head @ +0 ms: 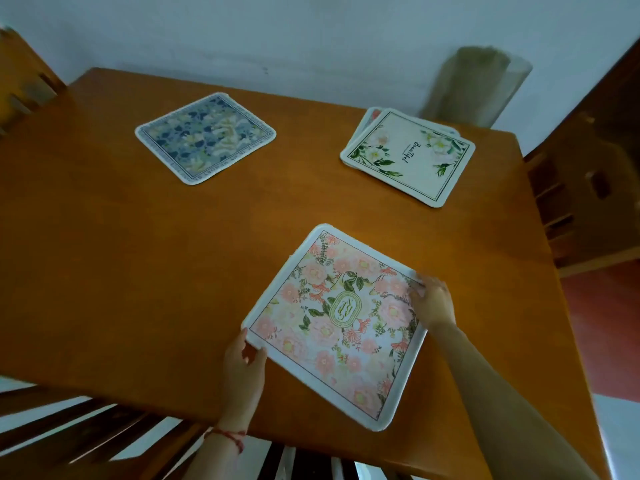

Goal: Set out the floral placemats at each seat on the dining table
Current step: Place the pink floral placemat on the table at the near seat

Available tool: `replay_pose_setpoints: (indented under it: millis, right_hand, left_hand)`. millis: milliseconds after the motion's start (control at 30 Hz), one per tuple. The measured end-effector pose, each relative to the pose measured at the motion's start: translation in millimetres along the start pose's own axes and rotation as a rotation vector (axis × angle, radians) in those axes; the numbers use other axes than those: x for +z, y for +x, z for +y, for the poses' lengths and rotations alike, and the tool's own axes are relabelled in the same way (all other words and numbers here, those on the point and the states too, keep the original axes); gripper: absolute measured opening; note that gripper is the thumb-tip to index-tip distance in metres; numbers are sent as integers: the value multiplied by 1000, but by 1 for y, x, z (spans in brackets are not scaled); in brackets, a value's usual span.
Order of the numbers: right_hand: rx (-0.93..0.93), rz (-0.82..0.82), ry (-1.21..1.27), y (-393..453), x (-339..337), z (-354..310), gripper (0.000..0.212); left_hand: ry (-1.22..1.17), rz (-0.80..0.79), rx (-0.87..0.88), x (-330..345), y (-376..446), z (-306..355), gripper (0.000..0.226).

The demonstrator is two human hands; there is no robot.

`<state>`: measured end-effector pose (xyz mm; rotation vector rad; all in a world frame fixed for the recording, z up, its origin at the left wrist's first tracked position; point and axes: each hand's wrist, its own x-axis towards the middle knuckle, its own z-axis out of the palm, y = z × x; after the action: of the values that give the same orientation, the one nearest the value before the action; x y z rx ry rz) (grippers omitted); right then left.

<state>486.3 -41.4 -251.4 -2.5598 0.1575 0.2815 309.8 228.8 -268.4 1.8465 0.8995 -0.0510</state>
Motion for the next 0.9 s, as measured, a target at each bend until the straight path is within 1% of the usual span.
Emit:
replay_pose_setpoints:
  millis: [133,200,267,433,500,567,767,900]
  right_hand:
    - [-16,-6,-3,8,-3,5,40]
    - [-22,-18,3,10,-4,9,43]
    - [9,-22,32,9,-5,12,44]
    - [57,25,91,-14,-1,24,44]
    - [114,57,149,-31,2,28,45]
    - [156,92,194,-48,6,31,46]
    - [189,170,239,-84,17,41,45]
    - [243,178,268,-98,25,45,43]
  left_hand:
    - [-135,30,-75,12,-9,2,56]
    - [-167,45,-89,15,-9,7,57]
    - [-177,41,-83,17,-6,11,58]
    - [-163,26,-29,15,7,28,59]
    - [-176,11,-5,13,14,36,58]
    - [-187,-28,43,11,24,39,54]
    - [-211,-97,117,12,54,55,36]
    - [-171,-155,195,8,60,73,38]
